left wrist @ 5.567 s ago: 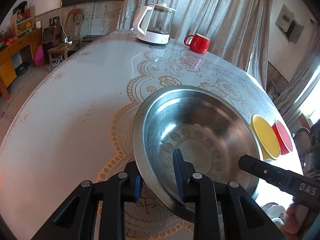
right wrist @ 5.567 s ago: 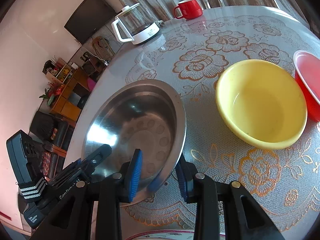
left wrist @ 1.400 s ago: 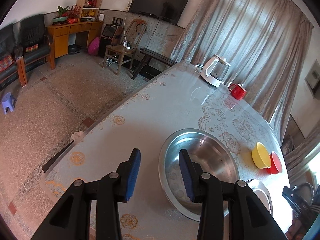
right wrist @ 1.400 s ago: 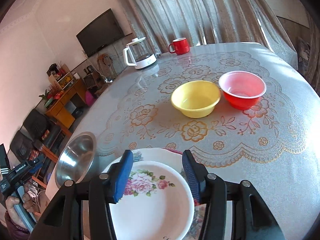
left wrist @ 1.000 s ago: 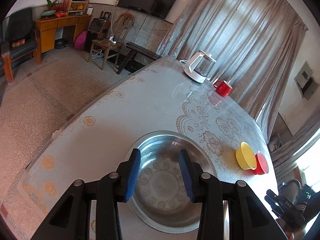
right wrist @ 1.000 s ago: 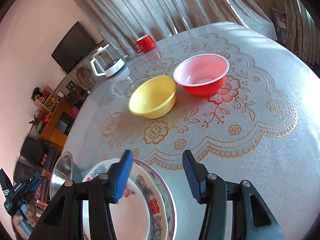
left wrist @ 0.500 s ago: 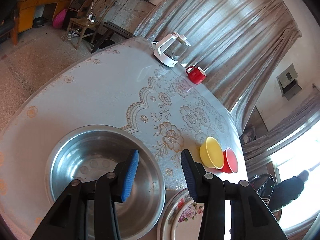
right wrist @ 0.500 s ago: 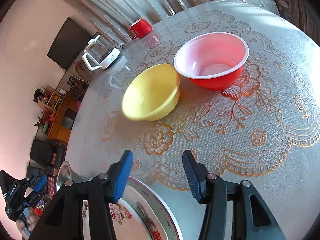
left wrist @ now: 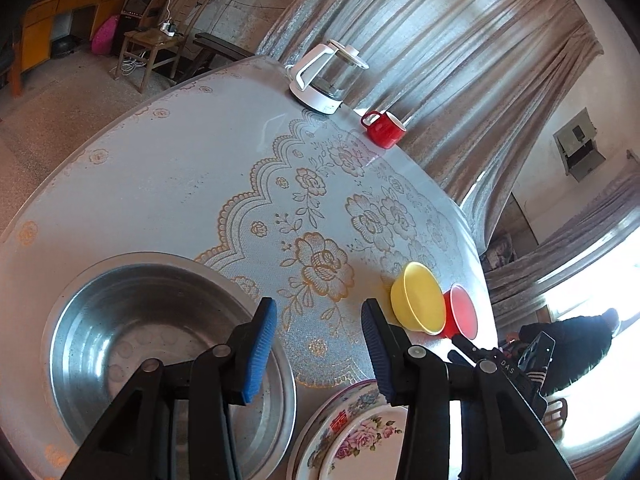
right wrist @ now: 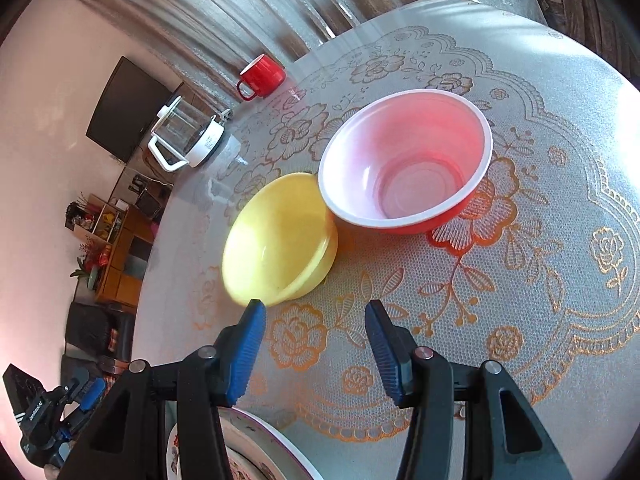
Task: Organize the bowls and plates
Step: 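Close both tools on the rim of the yellow plastic bowl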
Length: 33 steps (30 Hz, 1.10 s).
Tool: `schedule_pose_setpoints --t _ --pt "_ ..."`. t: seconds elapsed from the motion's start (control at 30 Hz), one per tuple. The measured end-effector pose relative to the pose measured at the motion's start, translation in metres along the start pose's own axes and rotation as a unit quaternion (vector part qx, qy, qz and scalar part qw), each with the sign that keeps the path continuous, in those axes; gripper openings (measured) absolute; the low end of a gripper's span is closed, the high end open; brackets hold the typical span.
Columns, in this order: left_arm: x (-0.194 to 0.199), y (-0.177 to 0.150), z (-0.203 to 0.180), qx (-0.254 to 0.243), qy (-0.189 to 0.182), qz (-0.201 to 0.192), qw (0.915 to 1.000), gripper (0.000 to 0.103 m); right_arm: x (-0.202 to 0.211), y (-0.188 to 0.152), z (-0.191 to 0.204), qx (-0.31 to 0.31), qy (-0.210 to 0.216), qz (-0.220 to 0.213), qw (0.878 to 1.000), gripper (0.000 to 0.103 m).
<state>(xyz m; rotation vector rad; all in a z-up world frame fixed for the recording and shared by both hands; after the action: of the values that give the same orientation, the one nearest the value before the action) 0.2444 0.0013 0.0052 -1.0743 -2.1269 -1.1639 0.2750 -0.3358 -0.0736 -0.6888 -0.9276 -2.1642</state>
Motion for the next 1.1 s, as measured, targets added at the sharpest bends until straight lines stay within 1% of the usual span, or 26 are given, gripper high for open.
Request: schedule_pose_setpoints --t 0.13,0.23,0.33,0.4,0.47,0.5,0.57,0.6,0.63,0.73,0.9,0.97,1.03,1.07,1.1 --pt "-0.013 -0.001 -0.024 -0.034 -0.008 0.009 0.9994 0.042 -0.007 0.013 -0.005 -0.012 0.001 -0.004 1.000 0.052" --pt "-0.028 -0.001 -0.040 -0.051 -0.009 0.021 0.9984 0.041 -0.017 0.016 -0.001 -0.016 0.020 0.009 1.000 0.052" --pt "-0.048 -0.001 -0.051 -0.052 -0.010 0.041 0.9978 0.041 -0.028 0.016 0.005 -0.011 0.034 0.011 0.999 0.052" --pt "-0.064 -0.003 -0.057 -0.046 -0.011 0.061 0.9970 0.041 -0.036 0.019 0.008 -0.005 0.030 0.010 0.999 0.052" --pt "-0.081 -0.005 -0.058 -0.026 -0.017 0.083 0.9961 0.041 -0.045 0.021 0.009 0.000 0.023 0.014 1.000 0.052" --pt "-0.089 -0.005 -0.060 -0.018 -0.019 0.092 0.9954 0.039 -0.049 0.022 0.009 0.002 0.018 0.016 1.000 0.052" --pt "-0.103 -0.005 -0.064 -0.016 -0.015 0.100 0.9948 0.037 -0.054 0.024 0.010 0.015 0.014 0.015 1.000 0.050" --pt "-0.109 -0.005 -0.068 -0.019 -0.013 0.101 0.9946 0.035 -0.055 0.024 0.010 0.022 0.009 0.016 1.000 0.047" --pt "-0.115 -0.005 -0.072 -0.023 -0.014 0.104 0.9942 0.034 -0.057 0.024 0.009 0.024 0.008 0.019 1.000 0.047" --pt "-0.131 -0.003 -0.089 -0.039 -0.016 0.110 0.9930 0.033 -0.059 0.024 0.006 0.025 0.013 0.025 0.999 0.047" --pt "-0.162 0.001 -0.115 -0.066 -0.014 0.115 0.9911 0.033 -0.059 0.027 -0.001 0.007 0.022 0.031 0.999 0.047" --pt "-0.179 -0.002 -0.121 -0.080 -0.007 0.126 0.9889 0.033 -0.058 0.026 -0.002 0.007 0.024 0.031 0.999 0.047" --pt "-0.195 -0.005 -0.122 -0.079 0.007 0.136 0.9876 0.033 -0.058 0.026 -0.003 0.006 0.022 0.031 0.999 0.047" --pt "-0.202 -0.008 -0.124 -0.079 0.004 0.144 0.9865 0.031 -0.059 0.026 -0.004 0.006 0.020 0.031 0.999 0.047" --pt "-0.207 -0.011 -0.126 -0.082 0.004 0.152 0.9850 0.026 -0.059 0.026 -0.004 0.009 0.021 0.029 0.999 0.047"
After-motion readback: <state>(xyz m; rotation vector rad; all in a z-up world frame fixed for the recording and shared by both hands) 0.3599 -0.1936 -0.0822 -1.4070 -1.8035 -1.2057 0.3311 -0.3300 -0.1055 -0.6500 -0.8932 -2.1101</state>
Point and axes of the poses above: each gripper's, at about its wrist camera, not at the fingertips, and x roughly against the way its jaws point, z to its left, y to its top, the point moved 7 cm from there along -x, roughly the way its jaws point, and after that the axes turned 3 degrees about y, right-handed, at the moved point
